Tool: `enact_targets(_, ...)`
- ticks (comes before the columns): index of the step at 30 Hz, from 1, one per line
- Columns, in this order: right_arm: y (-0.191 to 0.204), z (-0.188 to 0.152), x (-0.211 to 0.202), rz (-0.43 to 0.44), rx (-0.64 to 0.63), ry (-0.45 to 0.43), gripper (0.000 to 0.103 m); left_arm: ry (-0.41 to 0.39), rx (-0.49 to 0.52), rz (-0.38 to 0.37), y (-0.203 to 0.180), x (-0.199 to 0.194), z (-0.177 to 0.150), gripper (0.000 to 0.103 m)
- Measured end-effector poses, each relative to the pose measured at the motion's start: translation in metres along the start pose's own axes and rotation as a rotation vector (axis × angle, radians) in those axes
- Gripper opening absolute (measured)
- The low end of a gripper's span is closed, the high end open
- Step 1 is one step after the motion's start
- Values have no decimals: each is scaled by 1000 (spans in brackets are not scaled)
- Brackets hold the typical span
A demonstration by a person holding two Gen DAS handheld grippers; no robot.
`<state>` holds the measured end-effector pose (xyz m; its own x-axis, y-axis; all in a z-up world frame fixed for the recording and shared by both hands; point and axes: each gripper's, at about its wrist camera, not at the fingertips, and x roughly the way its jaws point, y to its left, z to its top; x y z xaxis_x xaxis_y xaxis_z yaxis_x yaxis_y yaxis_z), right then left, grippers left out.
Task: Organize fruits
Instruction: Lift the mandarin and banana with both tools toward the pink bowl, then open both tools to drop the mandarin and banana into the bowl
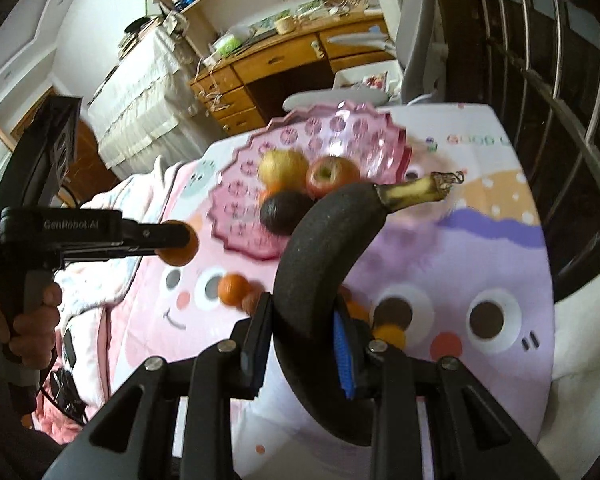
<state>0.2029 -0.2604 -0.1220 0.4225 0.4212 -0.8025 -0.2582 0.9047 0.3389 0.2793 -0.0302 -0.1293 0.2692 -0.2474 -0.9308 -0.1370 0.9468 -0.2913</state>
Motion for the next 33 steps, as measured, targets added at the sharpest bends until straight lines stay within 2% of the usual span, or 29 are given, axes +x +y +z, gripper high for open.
enact_targets(9,4,47,28,-46,87,-36,28,-44,106,41,9,4,45,37)
enact_targets(15,-1,73,62,-122,206,-13,28,-43,111,26,23,29,68,37)
enact_targets(24,-22,79,101,-209,432,8,28,17,137,19,30,75,80,37)
enact_targets(29,-21,81,107,-239,453,8,30,36,161,5,29,85,81,38)
enact_targets(33,-12,86,98,-246,431,-39,30,47,165,0,29,87,83,39)
